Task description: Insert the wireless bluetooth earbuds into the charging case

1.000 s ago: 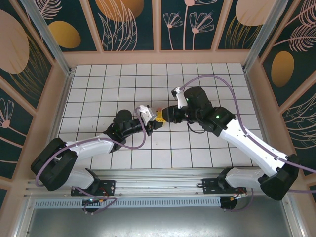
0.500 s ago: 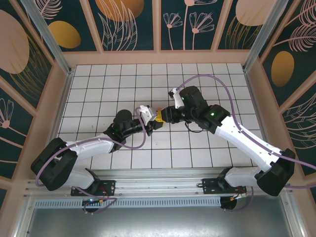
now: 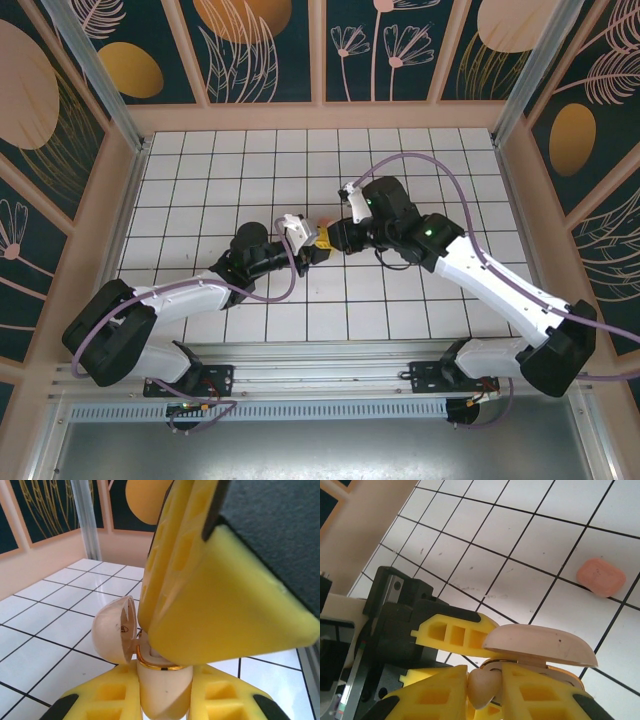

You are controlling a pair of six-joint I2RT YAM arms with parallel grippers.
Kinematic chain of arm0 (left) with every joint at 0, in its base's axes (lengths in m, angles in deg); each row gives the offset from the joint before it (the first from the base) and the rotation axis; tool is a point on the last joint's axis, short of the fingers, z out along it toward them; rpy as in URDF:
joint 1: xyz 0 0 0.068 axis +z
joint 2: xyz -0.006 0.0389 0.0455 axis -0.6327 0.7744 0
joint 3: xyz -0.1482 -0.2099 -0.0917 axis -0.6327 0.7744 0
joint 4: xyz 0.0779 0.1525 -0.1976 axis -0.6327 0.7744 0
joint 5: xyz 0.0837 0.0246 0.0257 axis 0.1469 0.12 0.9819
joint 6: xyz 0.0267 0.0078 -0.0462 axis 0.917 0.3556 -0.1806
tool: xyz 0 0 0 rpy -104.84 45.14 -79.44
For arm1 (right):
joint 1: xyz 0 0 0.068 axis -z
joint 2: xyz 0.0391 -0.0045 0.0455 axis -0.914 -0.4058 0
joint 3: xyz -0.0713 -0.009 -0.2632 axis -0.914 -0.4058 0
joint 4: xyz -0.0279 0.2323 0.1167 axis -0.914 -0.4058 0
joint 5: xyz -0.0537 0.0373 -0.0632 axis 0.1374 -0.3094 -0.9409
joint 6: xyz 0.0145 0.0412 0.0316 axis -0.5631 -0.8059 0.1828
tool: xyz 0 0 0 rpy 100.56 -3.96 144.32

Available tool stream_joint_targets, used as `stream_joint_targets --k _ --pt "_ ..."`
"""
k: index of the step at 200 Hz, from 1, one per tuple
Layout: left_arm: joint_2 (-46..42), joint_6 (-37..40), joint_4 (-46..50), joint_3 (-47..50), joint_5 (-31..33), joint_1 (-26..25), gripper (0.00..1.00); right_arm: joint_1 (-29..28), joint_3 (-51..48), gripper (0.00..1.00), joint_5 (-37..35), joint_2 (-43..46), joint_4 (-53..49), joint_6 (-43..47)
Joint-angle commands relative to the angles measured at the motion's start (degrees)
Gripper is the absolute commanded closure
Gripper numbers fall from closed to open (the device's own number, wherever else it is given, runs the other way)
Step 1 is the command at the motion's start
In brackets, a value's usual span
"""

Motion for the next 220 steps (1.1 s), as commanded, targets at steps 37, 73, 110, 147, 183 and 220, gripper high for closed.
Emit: stream_joint_targets --k 37,73,110,147,183,220 --pt "-2.8 0.9 -2.9 -0.2 -9.6 0.0 0.89 4.1 -5.7 0.79 10.5 5.5 -0.7 15.2" --pt "-3.2 0.2 -3.0 -0.8 -15.0 0.1 0.89 6.8 -6.9 0.79 19.4 7.3 -2.2 25.1" --pt "-3.7 -0.6 -2.9 -1.6 -18.8 0.1 0.89 8.6 -7.0 0.79 22.1 8.2 -5.7 35.1" --pt "-4.0 -1.8 -4.1 -1.9 -21.5 0.0 0.89 9.8 -6.2 0.79 23.9 7.2 -7.6 41.9" --pt "-4.0 -2.3 -3.8 -2.5 -23.2 0.0 0.88 9.9 -4.7 0.75 23.0 5.5 -8.0 44.0" --pt "-3.6 -1.9 -3.4 -2.5 -23.0 0.0 0.88 11.0 -3.4 0.68 23.2 7.1 -6.2 43.0"
